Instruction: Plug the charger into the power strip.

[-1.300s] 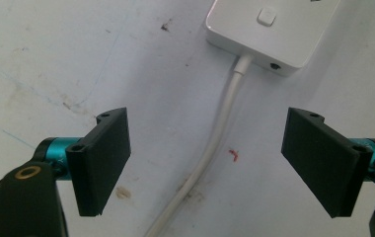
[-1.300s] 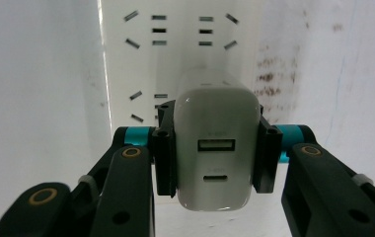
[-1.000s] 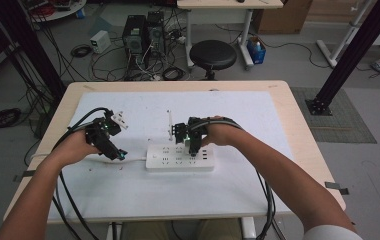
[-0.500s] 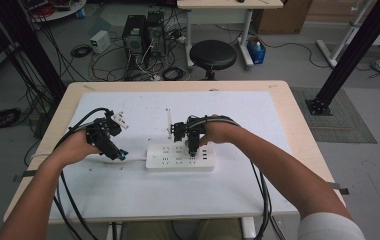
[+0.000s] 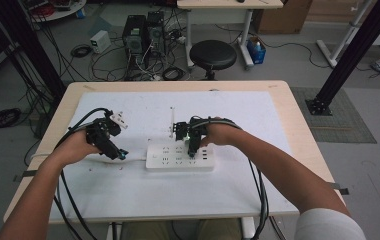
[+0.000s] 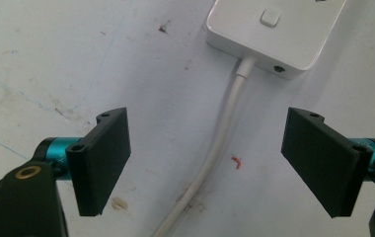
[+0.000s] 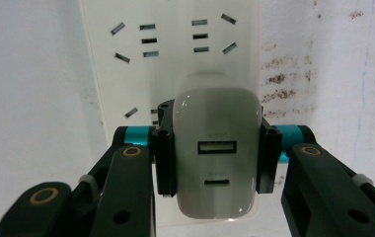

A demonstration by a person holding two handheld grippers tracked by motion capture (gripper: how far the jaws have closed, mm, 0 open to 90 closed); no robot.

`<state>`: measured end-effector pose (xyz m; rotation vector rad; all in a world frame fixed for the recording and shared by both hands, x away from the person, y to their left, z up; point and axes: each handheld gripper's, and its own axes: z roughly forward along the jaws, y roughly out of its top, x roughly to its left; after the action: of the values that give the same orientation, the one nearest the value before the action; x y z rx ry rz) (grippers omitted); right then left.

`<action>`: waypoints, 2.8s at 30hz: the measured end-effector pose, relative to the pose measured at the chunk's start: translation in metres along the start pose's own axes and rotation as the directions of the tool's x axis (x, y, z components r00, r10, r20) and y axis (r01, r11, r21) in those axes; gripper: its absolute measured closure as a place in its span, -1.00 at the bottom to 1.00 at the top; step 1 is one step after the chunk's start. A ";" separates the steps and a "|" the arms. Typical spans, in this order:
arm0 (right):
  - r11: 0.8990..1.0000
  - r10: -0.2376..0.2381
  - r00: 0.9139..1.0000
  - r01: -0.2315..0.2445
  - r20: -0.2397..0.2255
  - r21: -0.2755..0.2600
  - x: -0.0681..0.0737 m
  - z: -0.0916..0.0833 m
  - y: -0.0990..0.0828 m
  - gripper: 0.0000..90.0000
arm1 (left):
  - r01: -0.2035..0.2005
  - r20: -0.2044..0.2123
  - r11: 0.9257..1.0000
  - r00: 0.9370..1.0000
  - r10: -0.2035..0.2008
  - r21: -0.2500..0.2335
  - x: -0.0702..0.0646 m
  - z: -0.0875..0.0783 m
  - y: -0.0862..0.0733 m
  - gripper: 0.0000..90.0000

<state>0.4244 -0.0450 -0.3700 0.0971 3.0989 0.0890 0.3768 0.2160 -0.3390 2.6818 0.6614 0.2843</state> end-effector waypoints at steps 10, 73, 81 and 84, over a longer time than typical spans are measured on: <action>0.999 0.009 0.999 -0.010 -0.032 -0.035 -0.004 0.002 -0.005 0.39 | 0.009 0.010 1.000 1.000 -0.010 0.010 0.001 0.003 0.002 -0.58; 0.761 0.563 0.826 -0.509 0.018 -0.403 0.018 -0.105 -0.191 -0.99 | 0.054 -0.108 0.995 0.992 -0.063 -0.081 -0.006 -0.031 0.005 -0.58; 0.737 0.592 0.806 -0.530 0.022 -0.419 0.030 -0.100 -0.209 -0.99 | 0.069 -0.139 0.995 0.987 -0.079 -0.070 -0.005 -0.034 0.000 -0.58; 0.732 0.597 0.802 -0.536 0.018 -0.420 0.031 -0.095 -0.211 -0.99 | 0.093 -0.151 0.993 0.983 -0.103 -0.075 -0.004 -0.034 -0.003 -0.58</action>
<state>0.3762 -0.2582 -0.2886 0.9867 2.7021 0.6879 0.3631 0.2266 -0.3094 2.5712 0.8124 0.4828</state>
